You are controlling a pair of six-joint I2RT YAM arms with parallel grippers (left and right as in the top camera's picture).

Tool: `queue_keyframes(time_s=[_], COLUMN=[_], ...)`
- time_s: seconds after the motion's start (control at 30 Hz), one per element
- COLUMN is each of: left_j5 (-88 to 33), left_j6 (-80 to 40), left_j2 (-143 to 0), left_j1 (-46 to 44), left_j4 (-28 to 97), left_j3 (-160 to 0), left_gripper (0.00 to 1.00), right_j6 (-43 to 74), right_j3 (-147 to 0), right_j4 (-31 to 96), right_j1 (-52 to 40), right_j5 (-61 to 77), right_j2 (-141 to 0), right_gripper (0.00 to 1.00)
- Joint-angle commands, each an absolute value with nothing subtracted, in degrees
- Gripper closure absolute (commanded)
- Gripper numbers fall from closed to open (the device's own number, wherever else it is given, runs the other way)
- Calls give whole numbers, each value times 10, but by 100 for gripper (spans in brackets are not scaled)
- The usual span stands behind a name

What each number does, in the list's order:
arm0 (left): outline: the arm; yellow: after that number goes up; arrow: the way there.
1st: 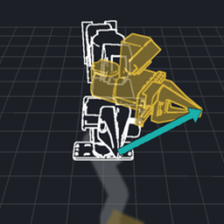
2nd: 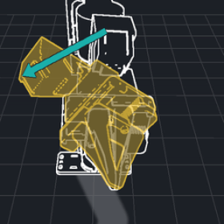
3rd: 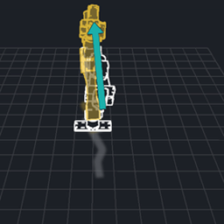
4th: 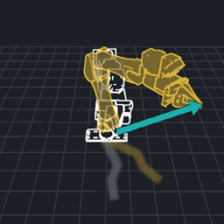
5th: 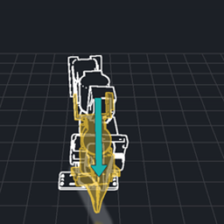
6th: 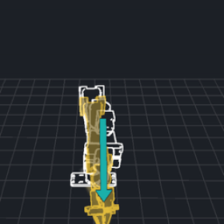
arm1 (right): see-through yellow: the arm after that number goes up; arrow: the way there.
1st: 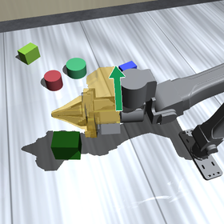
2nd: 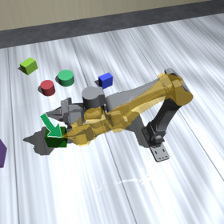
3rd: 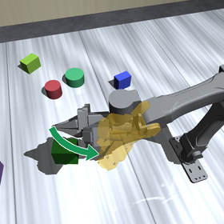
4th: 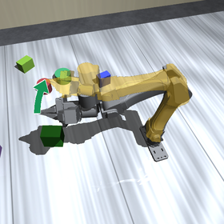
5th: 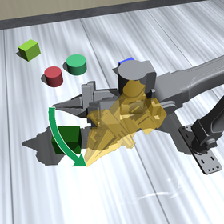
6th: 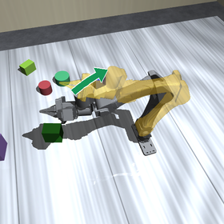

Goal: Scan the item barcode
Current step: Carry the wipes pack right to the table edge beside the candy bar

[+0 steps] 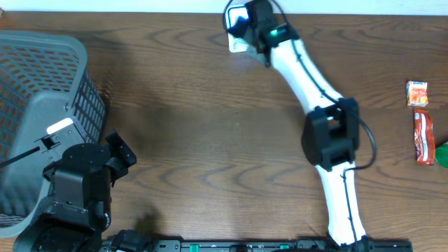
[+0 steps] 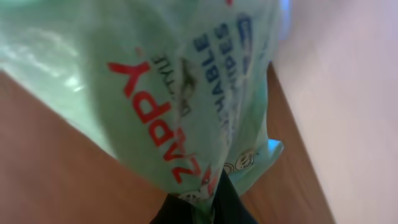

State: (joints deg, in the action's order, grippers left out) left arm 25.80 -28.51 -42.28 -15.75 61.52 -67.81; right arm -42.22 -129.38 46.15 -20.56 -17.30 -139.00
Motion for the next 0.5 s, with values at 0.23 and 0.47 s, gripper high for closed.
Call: queue_keyframes(time_s=[0.23,0.47], left_j5=[265,265], left_j6=[-286,-286], left_j2=[-422,-422], left_j1=[-155,-155], left_j4=[615,615], left_j3=[-677,-677], left_gripper=[7,7], right_j6=[-247,-37], right_j3=[-1303,-1299], right_j4=[645,746], right_j1=[-9,124], right_j5=[-320,-293], right_j2=[-1314,-1315], right_gripper=[99,99])
